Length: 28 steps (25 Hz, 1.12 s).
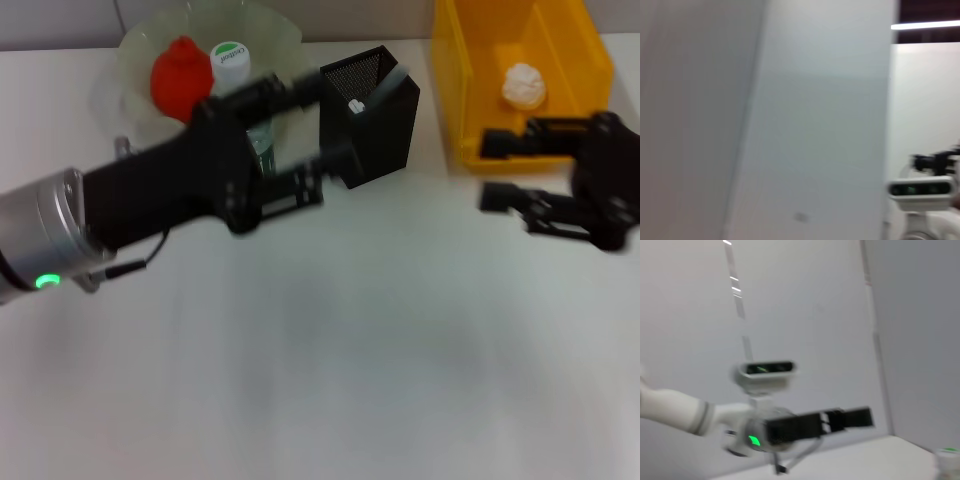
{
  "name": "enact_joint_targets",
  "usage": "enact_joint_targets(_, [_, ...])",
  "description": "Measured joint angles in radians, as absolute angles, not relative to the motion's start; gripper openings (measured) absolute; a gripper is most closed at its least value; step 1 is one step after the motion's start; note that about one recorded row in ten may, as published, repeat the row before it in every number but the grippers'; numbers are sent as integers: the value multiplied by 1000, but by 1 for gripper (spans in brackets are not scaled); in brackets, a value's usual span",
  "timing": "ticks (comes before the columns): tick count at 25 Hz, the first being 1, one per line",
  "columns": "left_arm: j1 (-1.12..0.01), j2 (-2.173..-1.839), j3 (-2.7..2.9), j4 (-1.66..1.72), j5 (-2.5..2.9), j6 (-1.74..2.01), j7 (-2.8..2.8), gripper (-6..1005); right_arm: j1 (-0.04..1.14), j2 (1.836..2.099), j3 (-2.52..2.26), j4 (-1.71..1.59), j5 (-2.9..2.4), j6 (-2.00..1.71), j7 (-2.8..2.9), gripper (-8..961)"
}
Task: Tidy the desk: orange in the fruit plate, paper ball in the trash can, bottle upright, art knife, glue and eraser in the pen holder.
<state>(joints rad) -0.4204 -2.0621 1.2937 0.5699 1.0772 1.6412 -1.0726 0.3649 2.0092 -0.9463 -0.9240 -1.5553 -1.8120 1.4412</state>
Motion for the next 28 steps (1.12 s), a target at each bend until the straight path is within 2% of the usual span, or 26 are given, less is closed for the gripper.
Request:
enact_joint_targets(5, [-414, -2064, 1296, 565, 1162, 1693, -1121, 724, 344, 2008, -879, -916, -1587, -1931, 1419, 521])
enact_joint_targets(22, [-410, -2061, 1286, 569, 1213, 1723, -1169, 724, 352, 2014, -860, -920, -1651, -1994, 1407, 526])
enact_joint_targets(25, [-406, -2048, 1284, 569, 1214, 1724, -1169, 724, 354, 2025, -860, -918, -1650, -1991, 1394, 527])
enact_joint_targets(28, [-399, -2025, 1275, 566, 1213, 1724, -1169, 724, 365, 2051, -859, -917, -1650, -1985, 1363, 528])
